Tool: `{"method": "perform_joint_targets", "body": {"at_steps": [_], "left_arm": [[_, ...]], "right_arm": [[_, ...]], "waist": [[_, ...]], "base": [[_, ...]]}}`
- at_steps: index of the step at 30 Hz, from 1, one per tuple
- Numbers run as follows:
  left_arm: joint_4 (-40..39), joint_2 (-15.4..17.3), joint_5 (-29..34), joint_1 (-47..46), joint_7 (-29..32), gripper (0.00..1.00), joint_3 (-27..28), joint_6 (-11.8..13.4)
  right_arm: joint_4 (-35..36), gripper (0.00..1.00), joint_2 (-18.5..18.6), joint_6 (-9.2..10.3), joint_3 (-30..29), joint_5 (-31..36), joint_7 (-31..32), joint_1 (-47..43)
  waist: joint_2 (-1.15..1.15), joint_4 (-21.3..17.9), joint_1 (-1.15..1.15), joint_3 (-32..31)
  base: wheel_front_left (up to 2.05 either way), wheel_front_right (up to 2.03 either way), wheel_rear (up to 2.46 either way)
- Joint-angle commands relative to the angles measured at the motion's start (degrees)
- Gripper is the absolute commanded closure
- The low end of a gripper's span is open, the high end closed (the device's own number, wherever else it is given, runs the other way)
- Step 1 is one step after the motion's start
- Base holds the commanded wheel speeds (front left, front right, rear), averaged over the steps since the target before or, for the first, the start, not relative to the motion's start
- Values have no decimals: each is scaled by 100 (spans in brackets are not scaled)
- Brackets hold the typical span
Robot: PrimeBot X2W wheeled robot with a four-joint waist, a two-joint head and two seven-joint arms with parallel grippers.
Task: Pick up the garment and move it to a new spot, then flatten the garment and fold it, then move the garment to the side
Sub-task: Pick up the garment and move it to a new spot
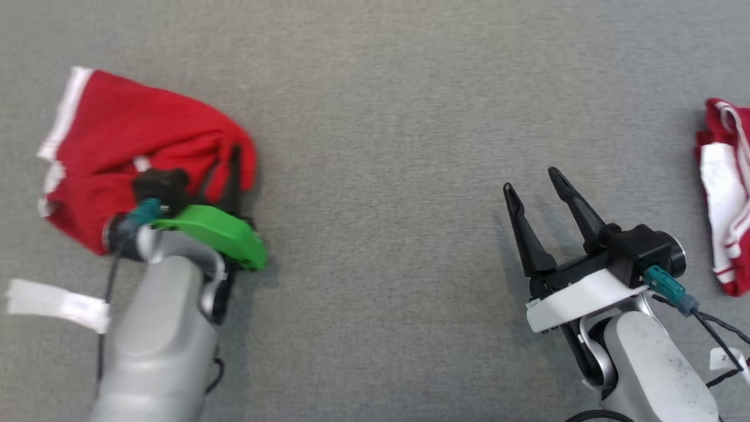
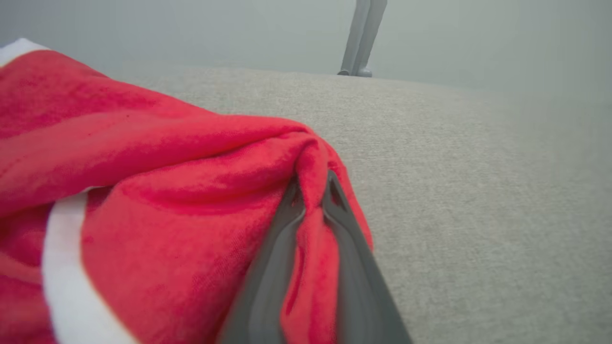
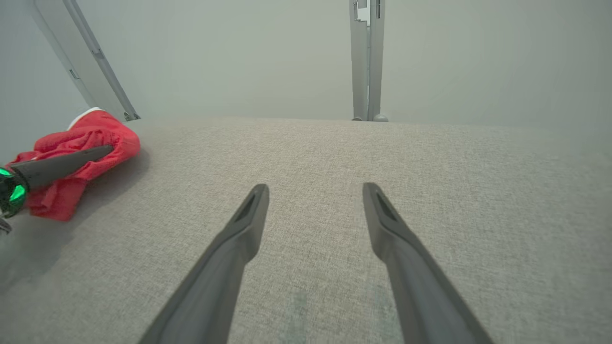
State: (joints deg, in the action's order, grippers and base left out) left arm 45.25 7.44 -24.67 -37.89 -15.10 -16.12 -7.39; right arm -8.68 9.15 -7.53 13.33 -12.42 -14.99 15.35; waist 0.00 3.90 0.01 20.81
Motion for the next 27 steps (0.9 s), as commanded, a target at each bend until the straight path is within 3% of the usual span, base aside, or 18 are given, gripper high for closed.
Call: {"method": "perform_joint_targets", "body": {"at_steps": [1,7,12,17,18,19,22,27], "left_arm": [[-183,-83,-1,111,0,100,-237,-14],[-650,-375,-269,107,-1,100,-1389,-15],[-740,-425,-580,-46,-1,100,-2414,-13],[-558,-430,-757,-25,-1,100,-2645,65],[-511,-433,-713,20,-1,61,-2563,122],[-433,-433,-676,111,-1,3,-2477,169],[-330,-427,-554,268,-1,0,-2259,285],[-625,-169,-299,901,-2,0,-1355,547]], "right_arm": [[-21,0,-84,8,-9,-29,-21,-77],[-71,0,-276,8,-81,-78,-19,-179],[-137,0,-379,9,-130,-106,-19,-219],[-201,0,-423,8,-147,-111,-19,-244],[-213,0,-439,8,-156,-103,-19,-254],[-226,0,-452,8,-158,-95,-19,-266],[-254,0,-466,8,-194,-86,-20,-325],[-332,0,-503,8,-294,-56,-20,-453]], "waist": [[0,-485,-1,-330],[0,-1048,-1,-505],[0,-1480,-1,-565],[0,-1732,-1,-659],[0,-1751,-1,-690],[0,-1761,-1,-726],[0,-1748,-1,-814],[0,-1612,-1,-1108]], "base": [[0,0,0],[0,0,0],[0,0,0],[0,0,0],[0,0,0],[0,0,0],[0,0,0],[0,0,0]]}}
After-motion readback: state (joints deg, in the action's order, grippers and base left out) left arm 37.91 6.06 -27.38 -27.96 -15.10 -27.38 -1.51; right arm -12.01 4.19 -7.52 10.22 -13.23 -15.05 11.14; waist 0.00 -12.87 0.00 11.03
